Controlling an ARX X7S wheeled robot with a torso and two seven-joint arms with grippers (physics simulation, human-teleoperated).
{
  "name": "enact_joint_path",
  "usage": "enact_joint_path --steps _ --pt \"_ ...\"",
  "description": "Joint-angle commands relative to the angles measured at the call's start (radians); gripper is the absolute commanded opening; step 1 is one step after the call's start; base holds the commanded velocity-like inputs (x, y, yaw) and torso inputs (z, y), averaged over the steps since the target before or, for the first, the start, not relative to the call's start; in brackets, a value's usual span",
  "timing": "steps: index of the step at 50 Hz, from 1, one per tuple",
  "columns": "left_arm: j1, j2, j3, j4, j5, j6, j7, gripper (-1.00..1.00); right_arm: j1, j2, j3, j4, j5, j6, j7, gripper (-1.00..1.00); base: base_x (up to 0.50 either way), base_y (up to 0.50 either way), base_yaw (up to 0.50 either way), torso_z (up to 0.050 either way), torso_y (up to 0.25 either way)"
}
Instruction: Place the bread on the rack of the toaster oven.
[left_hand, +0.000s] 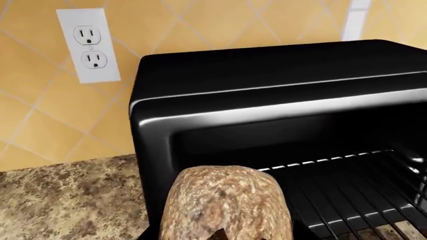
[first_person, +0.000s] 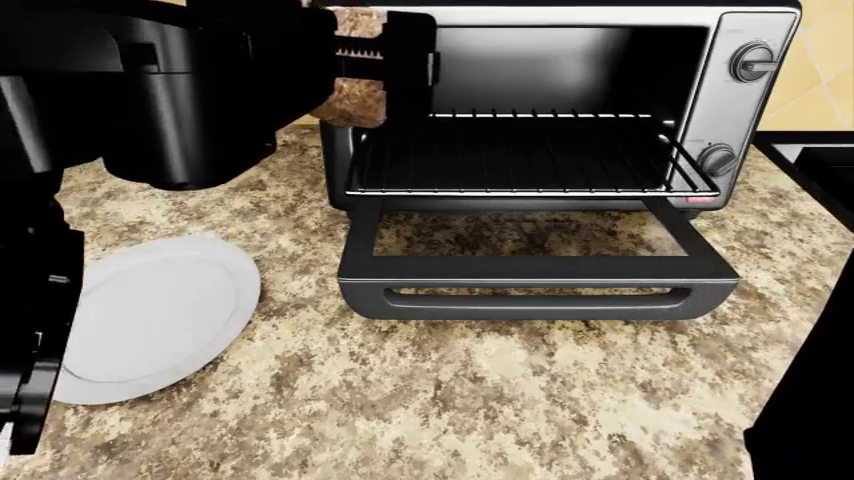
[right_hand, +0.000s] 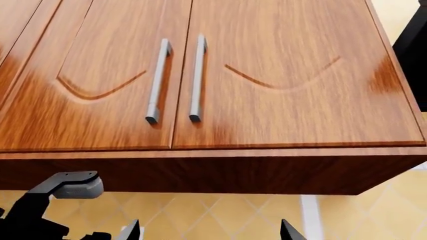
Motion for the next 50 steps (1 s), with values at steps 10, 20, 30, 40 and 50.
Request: enact_joint_path --steps 10,20,30,40,50 --pt "-0.036 0.065 0.051 -0.101 0.083 0.032 0.094 -1.0 -0.014 0.013 -0.016 0.0 -0.031 -0.011 0.026 1.0 0.0 0.0 0.0 0.0 0.0" --pt "-0.041 0.08 0.066 -0.116 0.103 0.041 0.115 -1.0 -0.017 0.013 -0.016 0.004 -0.032 -0.018 0.028 1.0 0.0 0.0 0.0 0.0 0.0" --pt "-0.025 0.113 0.082 -0.136 0.126 0.068 0.147 -1.0 -0.019 0.013 -0.014 0.002 -0.032 -0.014 0.029 1.0 0.0 0.0 0.0 0.0 0.0" --pt "-0.028 0.137 0.098 -0.173 0.153 0.089 0.18 -1.0 -0.024 0.013 -0.015 0.002 -0.037 -0.012 0.035 1.0 0.0 0.0 0.0 0.0 0.001" --pt "-0.026 0.161 0.115 -0.213 0.18 0.113 0.213 -1.0 -0.028 0.013 -0.016 0.005 -0.042 -0.013 0.043 1.0 0.0 0.0 0.0 0.0 0.0"
